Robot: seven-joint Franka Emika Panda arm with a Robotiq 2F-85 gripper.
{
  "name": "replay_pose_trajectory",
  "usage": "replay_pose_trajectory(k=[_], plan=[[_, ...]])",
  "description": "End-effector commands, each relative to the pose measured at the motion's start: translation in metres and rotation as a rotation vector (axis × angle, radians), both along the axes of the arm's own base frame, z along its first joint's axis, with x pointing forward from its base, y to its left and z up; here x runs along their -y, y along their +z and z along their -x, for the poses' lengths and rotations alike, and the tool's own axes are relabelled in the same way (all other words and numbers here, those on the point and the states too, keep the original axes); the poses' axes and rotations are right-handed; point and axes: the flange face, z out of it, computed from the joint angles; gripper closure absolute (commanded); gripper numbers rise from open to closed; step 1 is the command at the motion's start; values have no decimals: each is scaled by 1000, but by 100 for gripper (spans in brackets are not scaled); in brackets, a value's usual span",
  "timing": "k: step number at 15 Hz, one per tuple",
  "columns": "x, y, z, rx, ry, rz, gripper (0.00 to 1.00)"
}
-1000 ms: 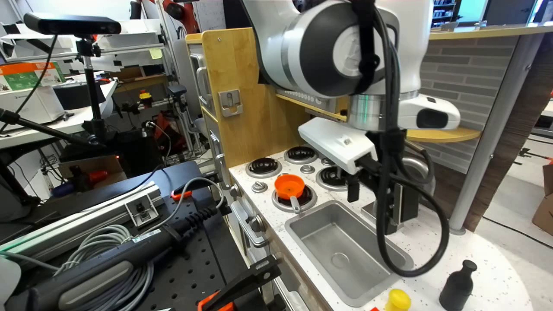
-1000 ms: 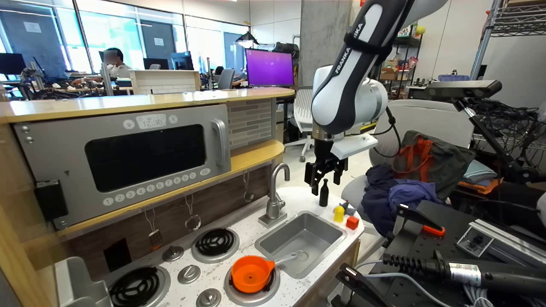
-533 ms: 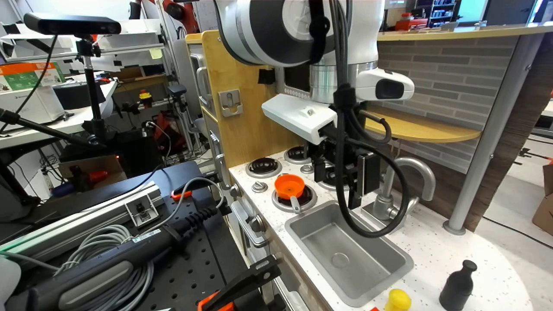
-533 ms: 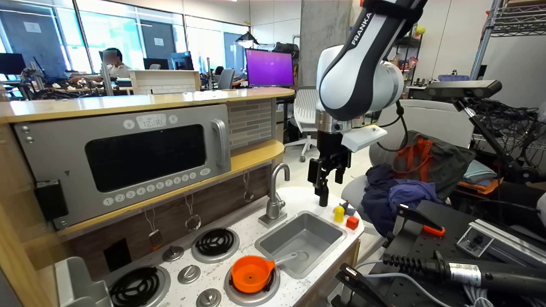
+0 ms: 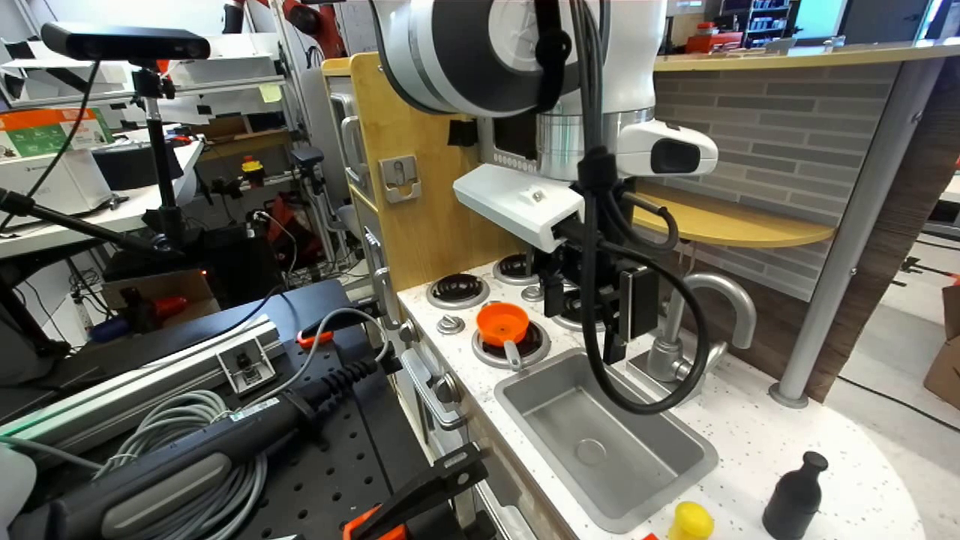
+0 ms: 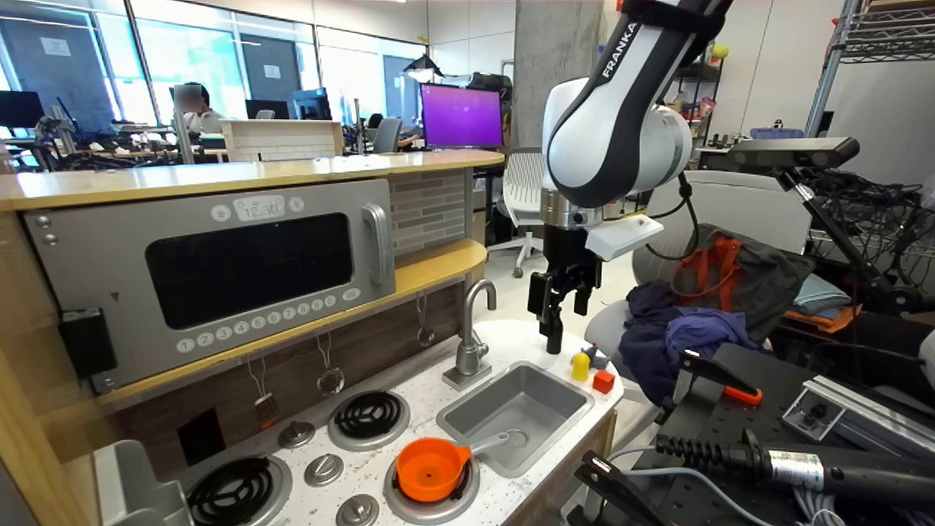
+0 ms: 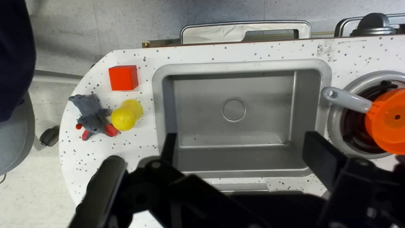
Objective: Move the black bottle slightly to the right
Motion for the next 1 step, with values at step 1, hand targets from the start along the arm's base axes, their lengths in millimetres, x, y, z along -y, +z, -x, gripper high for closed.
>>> replay_pose_trajectory(k=[1], plan=[[0, 0, 0, -1, 0, 0, 0]])
